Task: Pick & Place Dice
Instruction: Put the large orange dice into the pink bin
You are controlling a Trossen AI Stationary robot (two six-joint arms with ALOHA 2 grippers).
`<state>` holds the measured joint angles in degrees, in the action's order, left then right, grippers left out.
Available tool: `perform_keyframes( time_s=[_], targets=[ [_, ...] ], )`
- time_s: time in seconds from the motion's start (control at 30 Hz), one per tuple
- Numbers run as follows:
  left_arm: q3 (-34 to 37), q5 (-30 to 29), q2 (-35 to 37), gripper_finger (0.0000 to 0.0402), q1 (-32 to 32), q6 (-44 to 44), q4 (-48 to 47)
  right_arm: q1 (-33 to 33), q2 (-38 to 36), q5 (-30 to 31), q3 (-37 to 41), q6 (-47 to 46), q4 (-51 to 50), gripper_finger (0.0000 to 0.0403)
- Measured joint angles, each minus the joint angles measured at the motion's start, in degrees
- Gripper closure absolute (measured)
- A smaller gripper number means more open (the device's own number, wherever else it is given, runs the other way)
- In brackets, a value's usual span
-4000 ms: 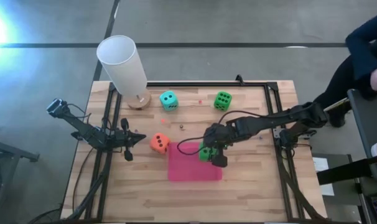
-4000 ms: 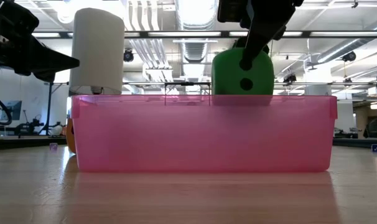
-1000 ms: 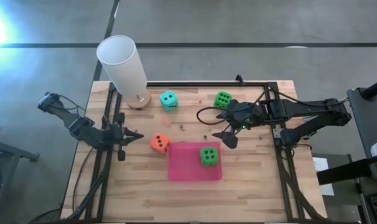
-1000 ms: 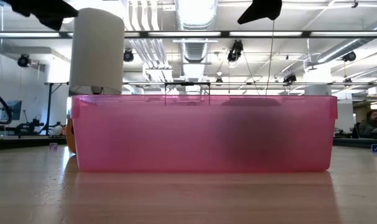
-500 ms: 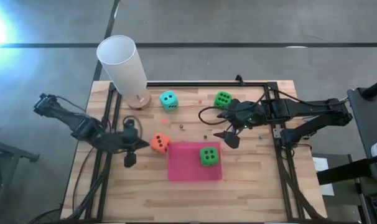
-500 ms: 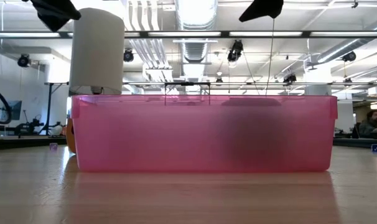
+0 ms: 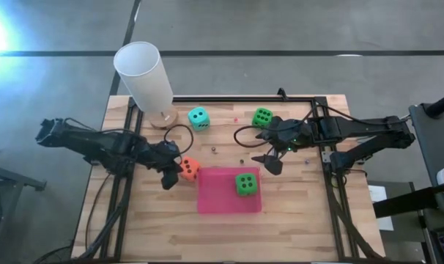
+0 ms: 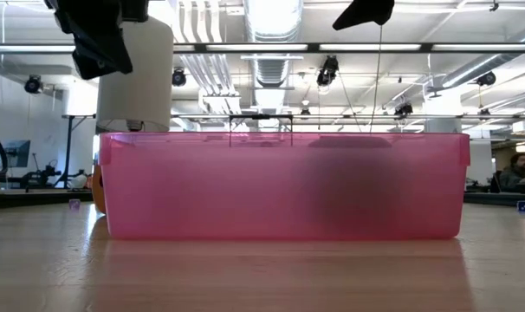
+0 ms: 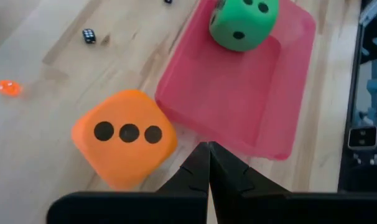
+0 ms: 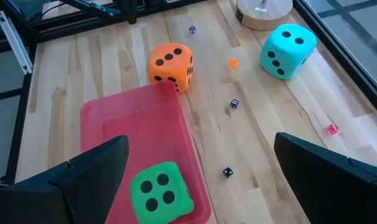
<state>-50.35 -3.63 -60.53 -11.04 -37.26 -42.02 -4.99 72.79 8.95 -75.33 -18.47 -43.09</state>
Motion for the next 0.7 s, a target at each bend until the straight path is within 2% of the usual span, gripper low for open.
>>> perform_keyframes(
  time_s=[0.7],
  targets=[
    [0.0, -0.22, 0.31, 0.0391, 0.06, 1.46, 2.01, 0.0, 0.02, 0.02, 0.0, 2.18, 0.11, 0.0003]
  ],
)
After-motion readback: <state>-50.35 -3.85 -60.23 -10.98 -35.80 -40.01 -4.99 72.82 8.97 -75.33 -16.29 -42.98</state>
